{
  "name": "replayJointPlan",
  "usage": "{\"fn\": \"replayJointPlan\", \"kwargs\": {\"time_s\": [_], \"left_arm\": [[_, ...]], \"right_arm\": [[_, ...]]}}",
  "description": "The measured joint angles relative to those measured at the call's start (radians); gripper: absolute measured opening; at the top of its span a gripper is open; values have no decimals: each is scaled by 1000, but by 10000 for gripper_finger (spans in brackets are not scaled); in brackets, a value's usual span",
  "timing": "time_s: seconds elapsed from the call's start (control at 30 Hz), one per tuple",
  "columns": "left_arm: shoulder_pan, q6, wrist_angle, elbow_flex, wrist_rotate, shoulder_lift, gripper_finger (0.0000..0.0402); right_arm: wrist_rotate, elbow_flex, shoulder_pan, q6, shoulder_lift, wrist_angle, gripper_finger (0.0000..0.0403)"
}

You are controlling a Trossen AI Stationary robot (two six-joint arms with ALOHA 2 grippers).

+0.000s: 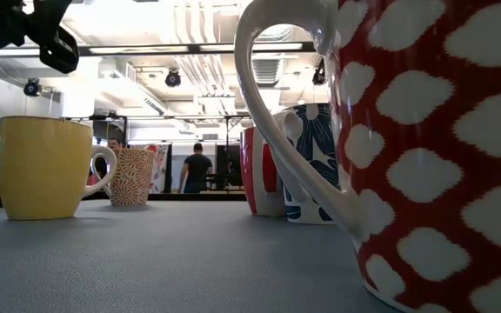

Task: Place coffee mugs
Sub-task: Put the right blue pattern mug on the shelf

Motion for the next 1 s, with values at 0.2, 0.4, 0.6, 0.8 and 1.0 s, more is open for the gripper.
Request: {"fn": "replayJointPlan", "kwargs": {"time_s": [0.2,0.4,0.6,0.8,1.0], "left_arm": [[0,0,0,0,0,0,95],[0,0,0,0,0,0,95],[0,0,0,0,0,0,95],[0,0,0,0,0,0,95],[0,0,0,0,0,0,95]], "right_arm": [[-47,89,171,45,13,-4,15],[-113,95,369,139,14,-51,15],[-151,94,595,287,14,-203,14],[-139,91,826,469,14,-327,14],[-73,64,1033,656,14,-332,14]]}}
